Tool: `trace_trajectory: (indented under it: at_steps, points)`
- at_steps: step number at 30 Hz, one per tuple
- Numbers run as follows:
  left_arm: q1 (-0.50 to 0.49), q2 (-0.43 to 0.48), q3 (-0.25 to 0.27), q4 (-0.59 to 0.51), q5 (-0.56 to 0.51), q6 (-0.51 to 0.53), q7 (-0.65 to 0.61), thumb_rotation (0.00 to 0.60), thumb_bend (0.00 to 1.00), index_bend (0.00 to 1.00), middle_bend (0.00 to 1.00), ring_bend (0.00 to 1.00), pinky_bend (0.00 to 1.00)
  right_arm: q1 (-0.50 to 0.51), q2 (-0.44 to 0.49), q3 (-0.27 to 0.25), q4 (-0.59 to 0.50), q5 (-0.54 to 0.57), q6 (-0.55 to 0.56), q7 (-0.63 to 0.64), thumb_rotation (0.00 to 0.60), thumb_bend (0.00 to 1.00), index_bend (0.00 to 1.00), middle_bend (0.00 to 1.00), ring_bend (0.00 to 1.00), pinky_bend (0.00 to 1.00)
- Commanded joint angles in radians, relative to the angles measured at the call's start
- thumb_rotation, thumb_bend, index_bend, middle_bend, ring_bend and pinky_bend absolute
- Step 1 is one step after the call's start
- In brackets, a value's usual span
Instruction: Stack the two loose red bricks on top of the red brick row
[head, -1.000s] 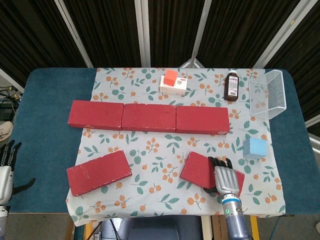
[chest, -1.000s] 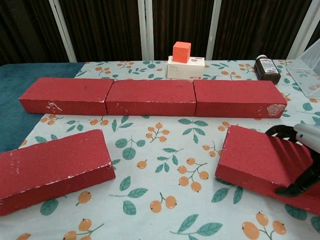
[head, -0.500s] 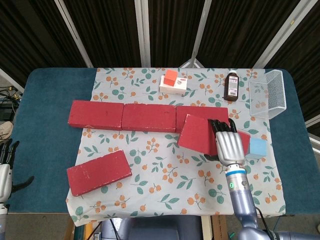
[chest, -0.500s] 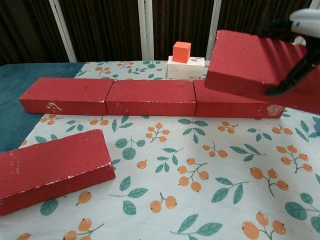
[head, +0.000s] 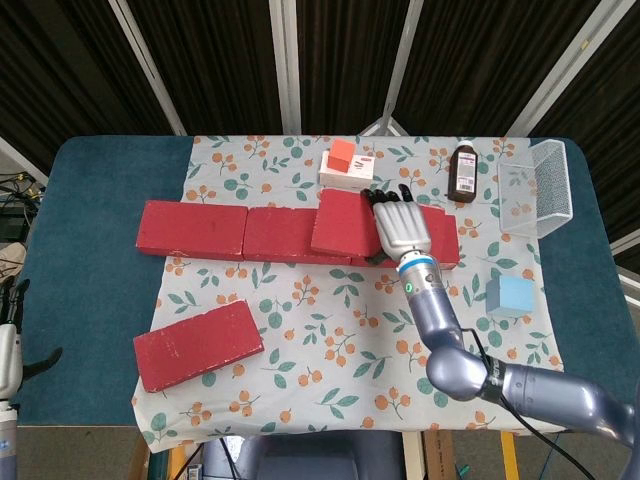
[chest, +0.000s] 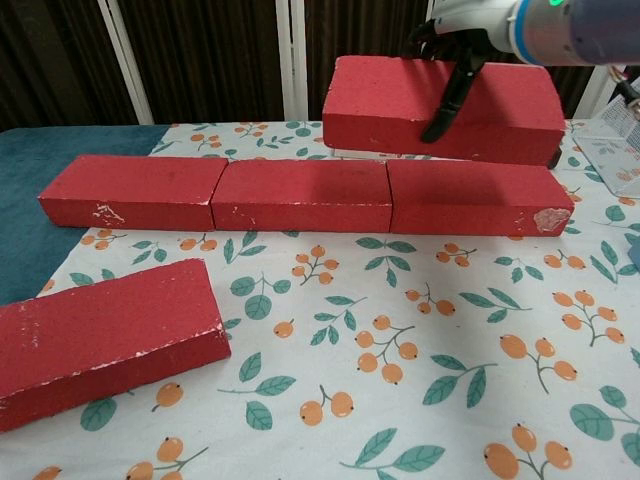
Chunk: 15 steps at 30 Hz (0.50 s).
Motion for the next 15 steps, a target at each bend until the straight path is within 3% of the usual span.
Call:
trace_trajectory:
  at_steps: [1, 15]
  points:
    - [-0.003, -0.008, -0.003, 0.003, -0.009, 0.003, 0.017, 0.6, 0.0, 0.06, 0.0, 0.0, 0.08, 0.102, -0.035, -0.009, 0.11, 0.075, -0.084, -0.015, 0.6, 0.12, 0.39, 0.4, 0.33, 0.0]
    - [-0.014, -0.026, -0.012, 0.015, -0.046, 0.0, 0.059, 0.6, 0.0, 0.06, 0.0, 0.0, 0.08, 0.23, -0.119, -0.129, 0.315, 0.106, -0.217, 0.063, 0.6, 0.12, 0.4, 0.4, 0.33, 0.0]
